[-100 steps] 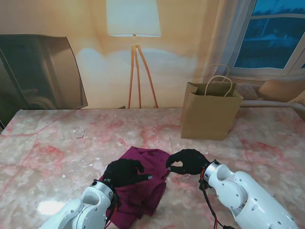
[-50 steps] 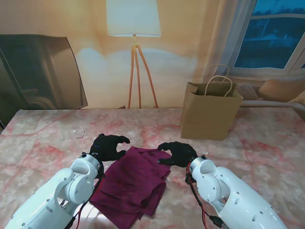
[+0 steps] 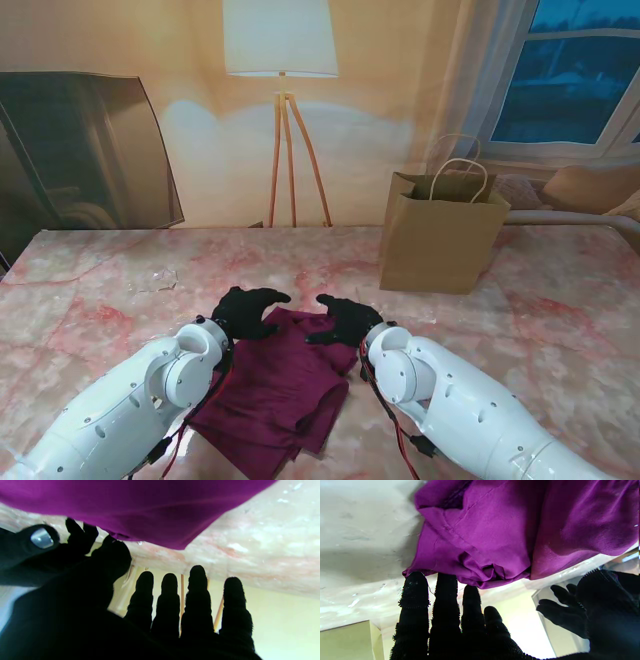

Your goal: Fold the socks and the shorts into the kraft paper bag

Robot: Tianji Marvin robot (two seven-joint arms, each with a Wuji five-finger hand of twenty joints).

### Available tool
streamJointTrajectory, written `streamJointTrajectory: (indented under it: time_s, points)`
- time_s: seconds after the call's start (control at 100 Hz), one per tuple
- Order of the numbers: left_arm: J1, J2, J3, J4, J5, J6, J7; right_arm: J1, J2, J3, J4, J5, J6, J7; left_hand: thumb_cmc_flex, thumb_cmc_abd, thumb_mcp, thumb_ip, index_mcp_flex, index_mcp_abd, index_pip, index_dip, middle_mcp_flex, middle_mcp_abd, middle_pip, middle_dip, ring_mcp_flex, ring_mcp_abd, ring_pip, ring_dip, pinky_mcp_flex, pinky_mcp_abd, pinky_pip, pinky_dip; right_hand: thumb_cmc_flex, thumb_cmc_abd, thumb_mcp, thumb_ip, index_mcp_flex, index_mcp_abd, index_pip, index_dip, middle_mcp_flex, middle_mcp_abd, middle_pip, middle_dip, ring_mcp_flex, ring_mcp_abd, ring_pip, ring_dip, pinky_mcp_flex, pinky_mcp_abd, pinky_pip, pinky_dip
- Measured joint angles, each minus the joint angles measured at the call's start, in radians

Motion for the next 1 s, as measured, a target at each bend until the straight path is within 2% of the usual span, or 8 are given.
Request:
streamJointTrajectory:
  time_s: [0.23,0.29,0.35,0.61,0.69,0.81,0.87,1.0]
  points:
    - [-0.091,-0.017,0.111,0.093,-0.040,-0.001,-0.020,0.057,-0.037,-0.074,0.074,0.050,0.002,-0.014,0.000,-0.027,0.000,0.000,-0.024,0.029,-0.033,-0.027,-0.010,0.000,0.000,-0.002,-0.024,-0.001,-0.007,-0.002,-0.039,-0.011,-0.050,0.000,0.270,-0.148,-0.034,0.000,0.090,-0.004,0.036,0.001,0.124,-0.087,0.279,0.269,0.106,-0.036,0.222,0.154,0.067,0.023,0.030,-0.012]
    - [-0.104,-0.019,0.129,0.106,-0.043,-0.008,-0.025,0.067,-0.049,-0.080,0.099,0.061,-0.022,-0.020,0.000,-0.027,0.000,0.000,-0.025,0.034,-0.037,-0.033,-0.008,0.000,0.003,-0.002,-0.024,-0.001,-0.007,-0.002,-0.045,-0.011,-0.057,0.000,0.278,-0.215,0.248,-0.017,0.157,-0.029,0.120,-0.019,0.219,-0.107,0.310,0.303,0.202,-0.036,0.235,0.153,0.143,0.033,0.080,-0.023]
    - [-0.115,-0.021,0.147,0.119,-0.045,-0.015,-0.027,0.074,-0.064,-0.091,0.146,0.062,-0.089,-0.065,-0.001,-0.030,0.000,0.000,-0.025,0.045,-0.047,-0.043,0.038,0.000,0.031,0.017,-0.024,-0.001,-0.007,-0.002,-0.050,-0.011,-0.081,0.000,0.346,-0.283,0.412,-0.152,0.203,-0.059,0.215,-0.019,0.323,-0.127,0.327,0.315,0.303,-0.035,0.235,0.150,0.229,0.048,0.127,-0.039]
    - [-0.128,-0.025,0.158,0.132,-0.054,-0.004,-0.067,0.084,-0.115,-0.113,0.303,0.035,-0.293,-0.265,-0.051,-0.081,0.000,-0.008,0.025,0.098,-0.035,-0.041,0.251,-0.039,0.347,0.460,0.000,-0.016,0.130,0.209,-0.072,-0.010,-0.116,0.000,0.441,-0.341,0.463,-0.174,0.295,-0.114,0.400,-0.023,0.475,-0.150,0.339,0.316,0.420,-0.037,0.252,0.138,0.345,0.054,0.163,-0.073]
    - [-0.122,-0.025,0.143,0.127,-0.054,0.007,-0.069,0.094,-0.121,-0.123,0.325,0.008,-0.319,-0.290,-0.054,-0.081,-0.017,-0.009,0.153,0.033,0.120,0.067,0.355,-0.063,0.443,0.617,0.047,-0.010,0.201,0.289,-0.071,-0.008,-0.107,0.000,0.441,-0.341,0.463,-0.174,0.308,-0.153,0.455,-0.018,0.475,-0.159,0.339,0.316,0.420,-0.037,0.252,0.138,0.332,0.054,0.141,-0.089]
    - [-0.100,-0.022,0.112,0.115,-0.041,0.014,-0.074,0.102,-0.126,-0.124,0.327,0.001,-0.319,-0.307,0.039,-0.103,-0.156,-0.042,0.331,-0.260,0.599,0.202,0.449,-0.095,0.476,0.855,0.052,-0.013,0.242,0.358,-0.060,0.004,-0.076,0.000,0.441,-0.343,0.463,-0.194,0.291,-0.149,0.434,-0.039,0.475,-0.171,0.339,0.317,0.419,-0.043,0.252,0.138,0.326,0.052,0.126,-0.093]
    - [-0.084,-0.022,0.093,0.111,-0.033,0.014,-0.066,0.108,-0.128,-0.126,0.327,0.000,-0.319,-0.307,0.039,-0.092,-0.158,-0.042,0.329,-0.269,0.644,0.243,0.425,-0.094,0.387,0.824,0.051,-0.013,0.242,0.350,-0.060,0.004,-0.067,0.000,0.438,-0.343,0.463,-0.194,0.281,-0.178,0.434,-0.054,0.464,-0.183,0.341,0.340,0.396,-0.046,0.252,0.138,0.300,0.049,0.111,-0.093]
    - [-0.028,-0.015,0.022,0.069,-0.012,0.018,-0.074,0.112,-0.123,-0.121,0.303,-0.016,-0.301,-0.293,0.050,-0.061,-0.160,-0.042,0.276,-0.257,0.679,0.352,0.430,-0.084,0.187,0.351,0.109,-0.013,0.184,0.239,-0.013,0.004,0.001,0.032,0.286,-0.307,0.460,-0.159,0.233,-0.215,0.435,-0.066,0.251,-0.184,0.305,0.363,0.175,-0.044,0.177,0.138,0.124,0.034,0.032,-0.093]
